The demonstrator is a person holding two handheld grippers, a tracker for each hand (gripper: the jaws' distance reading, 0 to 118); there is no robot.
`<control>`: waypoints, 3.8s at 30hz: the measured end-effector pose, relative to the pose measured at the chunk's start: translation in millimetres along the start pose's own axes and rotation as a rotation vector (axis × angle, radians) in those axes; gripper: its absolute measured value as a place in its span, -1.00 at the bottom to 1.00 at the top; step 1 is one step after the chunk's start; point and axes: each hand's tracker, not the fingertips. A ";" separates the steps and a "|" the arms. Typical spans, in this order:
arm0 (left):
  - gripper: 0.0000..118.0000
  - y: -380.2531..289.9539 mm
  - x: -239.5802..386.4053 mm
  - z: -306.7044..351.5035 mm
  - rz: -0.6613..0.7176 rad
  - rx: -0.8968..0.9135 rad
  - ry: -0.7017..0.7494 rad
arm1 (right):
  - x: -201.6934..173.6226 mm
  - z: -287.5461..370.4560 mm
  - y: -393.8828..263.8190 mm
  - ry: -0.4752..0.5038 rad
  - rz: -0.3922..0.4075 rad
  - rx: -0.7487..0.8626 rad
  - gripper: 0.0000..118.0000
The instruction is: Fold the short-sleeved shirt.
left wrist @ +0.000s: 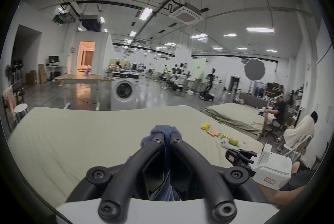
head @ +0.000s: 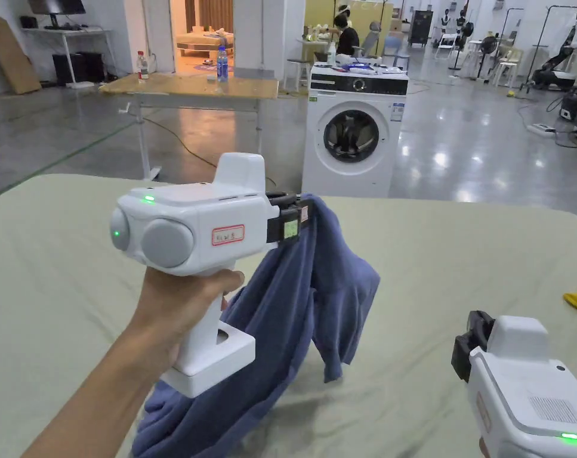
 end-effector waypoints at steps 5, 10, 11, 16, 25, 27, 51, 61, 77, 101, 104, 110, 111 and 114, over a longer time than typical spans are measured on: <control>-1.00 -43.4 27.7 -49.9 -0.011 -0.101 -0.062 | 23.1 5.1 -4.2 -0.048 -0.007 -0.012 -0.97; -0.96 -101.1 40.4 -81.7 0.019 -0.227 -0.076 | 36.4 7.5 -10.5 -0.079 -0.021 -0.038 -0.97; -0.95 -111.4 41.9 -85.3 0.017 -0.245 -0.066 | 37.5 7.1 -11.2 -0.082 -0.022 -0.045 -0.97; -0.18 -134.5 41.8 -85.4 0.028 -0.244 -0.014 | 37.6 5.9 -13.9 -0.081 -0.028 -0.062 -0.97; -0.79 -105.8 12.3 -19.3 0.010 -0.046 0.235 | 18.2 -2.4 6.9 -0.042 -0.016 -0.040 -0.97; -0.96 -104.2 2.1 -1.0 -0.002 -0.018 0.314 | 13.5 -4.3 12.1 -0.031 -0.019 -0.030 -0.97; -0.52 -244.8 -79.0 106.9 0.379 -0.583 0.526 | -9.8 -0.1 -22.2 0.046 -0.032 -0.118 -0.97; -0.21 -272.9 -61.3 79.7 0.280 -0.696 0.676 | 2.8 1.7 -35.7 0.024 -0.023 -0.164 -0.97; -1.00 -251.4 -67.7 103.2 0.275 -0.593 0.526 | 47.5 -52.9 -109.5 0.102 0.001 -0.650 0.14; -1.00 -127.5 -101.1 113.7 0.109 -0.217 0.558 | 74.4 -35.8 -6.4 0.095 0.049 -0.310 -0.96; -1.00 -99.6 -114.2 106.8 0.063 -0.178 0.577 | 76.5 -40.4 18.8 0.083 0.056 -0.260 -0.96; -1.00 -34.4 -125.2 94.0 0.037 -0.081 0.582 | 63.8 -57.5 71.0 0.067 0.084 -0.162 -0.96; -1.00 -22.8 -125.8 94.3 0.036 -0.055 0.577 | 62.1 -62.3 80.9 0.068 0.083 -0.153 -0.96; -1.00 10.7 -126.1 92.5 0.001 -0.022 0.580 | 54.7 -67.7 113.7 0.075 0.085 -0.106 -0.96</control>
